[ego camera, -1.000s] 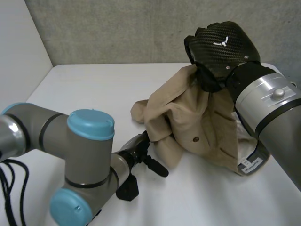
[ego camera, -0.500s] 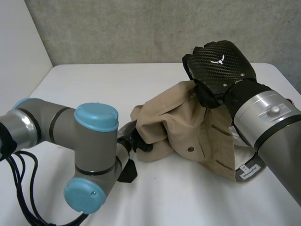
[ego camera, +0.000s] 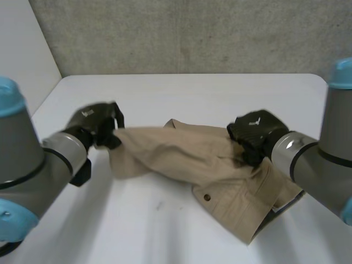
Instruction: Fold the shorts.
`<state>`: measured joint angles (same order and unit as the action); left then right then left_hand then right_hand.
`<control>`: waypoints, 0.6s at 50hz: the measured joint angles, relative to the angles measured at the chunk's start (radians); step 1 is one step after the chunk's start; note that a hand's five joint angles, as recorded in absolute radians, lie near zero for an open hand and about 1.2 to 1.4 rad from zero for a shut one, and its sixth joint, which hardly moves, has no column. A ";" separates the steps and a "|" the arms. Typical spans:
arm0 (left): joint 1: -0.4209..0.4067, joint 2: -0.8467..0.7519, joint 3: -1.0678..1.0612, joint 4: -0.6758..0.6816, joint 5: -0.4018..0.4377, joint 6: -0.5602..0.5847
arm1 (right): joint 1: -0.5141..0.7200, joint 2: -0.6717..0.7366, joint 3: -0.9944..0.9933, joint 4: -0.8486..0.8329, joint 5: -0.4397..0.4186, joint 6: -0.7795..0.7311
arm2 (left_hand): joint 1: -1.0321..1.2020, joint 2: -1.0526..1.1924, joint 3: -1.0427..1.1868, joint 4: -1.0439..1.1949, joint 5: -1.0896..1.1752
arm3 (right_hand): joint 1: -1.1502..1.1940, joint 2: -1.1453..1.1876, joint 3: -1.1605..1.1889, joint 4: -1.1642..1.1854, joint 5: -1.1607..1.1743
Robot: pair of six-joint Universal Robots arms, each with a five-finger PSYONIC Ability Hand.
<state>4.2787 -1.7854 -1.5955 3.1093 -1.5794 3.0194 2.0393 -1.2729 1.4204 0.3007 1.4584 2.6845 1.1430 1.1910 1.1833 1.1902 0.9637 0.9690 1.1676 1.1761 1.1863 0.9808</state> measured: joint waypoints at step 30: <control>-0.031 -0.024 0.436 0.656 -0.036 0.401 | 0.008 0.041 -0.523 -0.576 0.004 -0.105 | 0.000 0.002 0.003 0.004 0.000 | 0.000 0.000 0.000 0.000 0.000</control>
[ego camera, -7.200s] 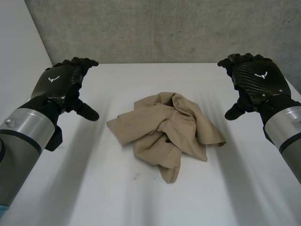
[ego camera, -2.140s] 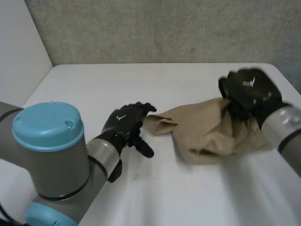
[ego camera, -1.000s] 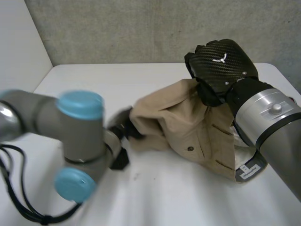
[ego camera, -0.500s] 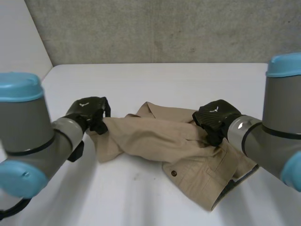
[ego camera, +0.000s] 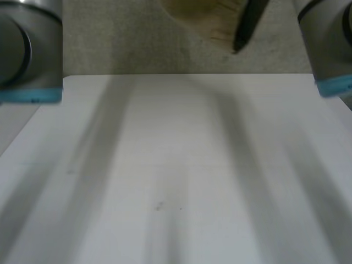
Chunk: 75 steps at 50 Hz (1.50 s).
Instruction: Fold the shorts.
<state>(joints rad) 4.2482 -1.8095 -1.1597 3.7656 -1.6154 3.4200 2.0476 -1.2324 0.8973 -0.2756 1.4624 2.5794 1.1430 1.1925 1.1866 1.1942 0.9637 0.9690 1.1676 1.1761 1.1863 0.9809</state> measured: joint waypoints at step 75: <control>-0.047 -0.085 -0.500 -0.364 -0.008 -0.028 | -0.162 0.028 0.844 0.134 -0.059 0.647 | 0.000 0.003 0.003 0.000 0.000 | -0.523 -0.644 -0.649 -0.659 -0.650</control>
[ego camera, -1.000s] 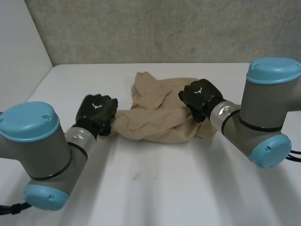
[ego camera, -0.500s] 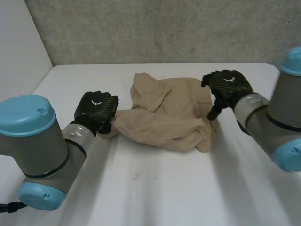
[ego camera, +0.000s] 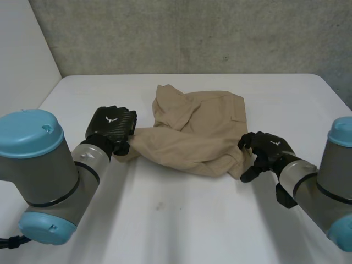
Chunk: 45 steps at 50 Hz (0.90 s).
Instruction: Fold the shorts.
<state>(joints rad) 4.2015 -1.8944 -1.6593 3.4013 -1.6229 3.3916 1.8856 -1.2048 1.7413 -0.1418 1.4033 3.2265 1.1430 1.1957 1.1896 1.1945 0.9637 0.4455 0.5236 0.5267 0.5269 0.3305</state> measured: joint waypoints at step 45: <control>0.066 0.248 0.006 -0.212 0.008 0.018 | 0.070 -0.165 -0.385 0.292 0.007 -0.571 | 0.000 0.000 0.000 0.000 0.000 | 0.500 0.634 0.650 0.661 0.628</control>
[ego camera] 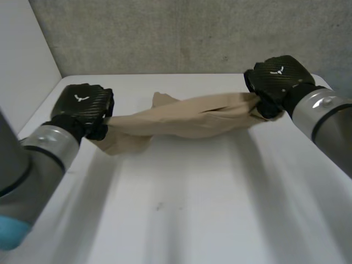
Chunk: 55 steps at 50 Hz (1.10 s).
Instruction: Fold the shorts.
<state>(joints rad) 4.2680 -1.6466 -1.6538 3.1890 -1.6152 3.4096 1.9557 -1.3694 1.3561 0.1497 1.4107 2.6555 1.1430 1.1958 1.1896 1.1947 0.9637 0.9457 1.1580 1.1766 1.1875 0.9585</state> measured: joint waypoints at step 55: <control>-0.085 -0.101 -0.049 0.282 -0.175 0.391 | 0.032 0.121 -0.096 -0.123 0.117 -0.199 | 0.000 0.001 0.001 0.004 0.017 | 0.010 0.000 0.000 0.000 0.006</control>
<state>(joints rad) 4.1831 -1.7481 -1.7025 3.4710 -1.7898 3.8007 1.9880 -1.2481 1.2599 0.0267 1.5272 2.4566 1.1430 1.1964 1.1903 1.1983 0.9809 0.9554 1.1581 1.1766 1.1878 0.9642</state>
